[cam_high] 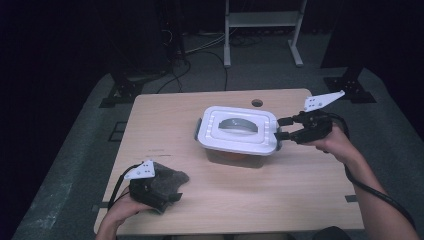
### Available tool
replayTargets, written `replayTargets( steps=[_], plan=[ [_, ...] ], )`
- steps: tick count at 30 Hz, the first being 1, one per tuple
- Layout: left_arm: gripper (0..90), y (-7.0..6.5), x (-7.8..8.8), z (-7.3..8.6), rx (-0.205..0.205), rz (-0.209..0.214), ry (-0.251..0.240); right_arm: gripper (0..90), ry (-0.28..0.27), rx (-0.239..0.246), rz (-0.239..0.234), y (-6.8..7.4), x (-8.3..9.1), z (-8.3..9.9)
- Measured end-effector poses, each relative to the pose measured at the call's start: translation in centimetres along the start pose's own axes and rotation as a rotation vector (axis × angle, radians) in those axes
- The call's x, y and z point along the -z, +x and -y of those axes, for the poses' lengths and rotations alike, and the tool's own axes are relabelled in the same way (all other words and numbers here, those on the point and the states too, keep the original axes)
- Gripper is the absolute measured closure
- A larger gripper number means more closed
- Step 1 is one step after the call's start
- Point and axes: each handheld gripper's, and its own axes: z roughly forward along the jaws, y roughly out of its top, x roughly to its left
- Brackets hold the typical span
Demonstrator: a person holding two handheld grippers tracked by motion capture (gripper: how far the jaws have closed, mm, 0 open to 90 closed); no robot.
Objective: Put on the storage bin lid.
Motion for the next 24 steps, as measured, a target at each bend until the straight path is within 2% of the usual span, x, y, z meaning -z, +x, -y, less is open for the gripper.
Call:
replayTargets(
  steps=[12,24],
  plan=[
    [8.8,-0.1,0.0,0.1,0.004,0.000,0.003,38.2,0.003,-0.029,0.013,0.2,0.9,1.7],
    [8.5,0.0,-0.1,0.2,0.005,-0.004,0.012,37.5,0.008,-0.061,0.020,0.4,1.5,4.6]
  ],
)
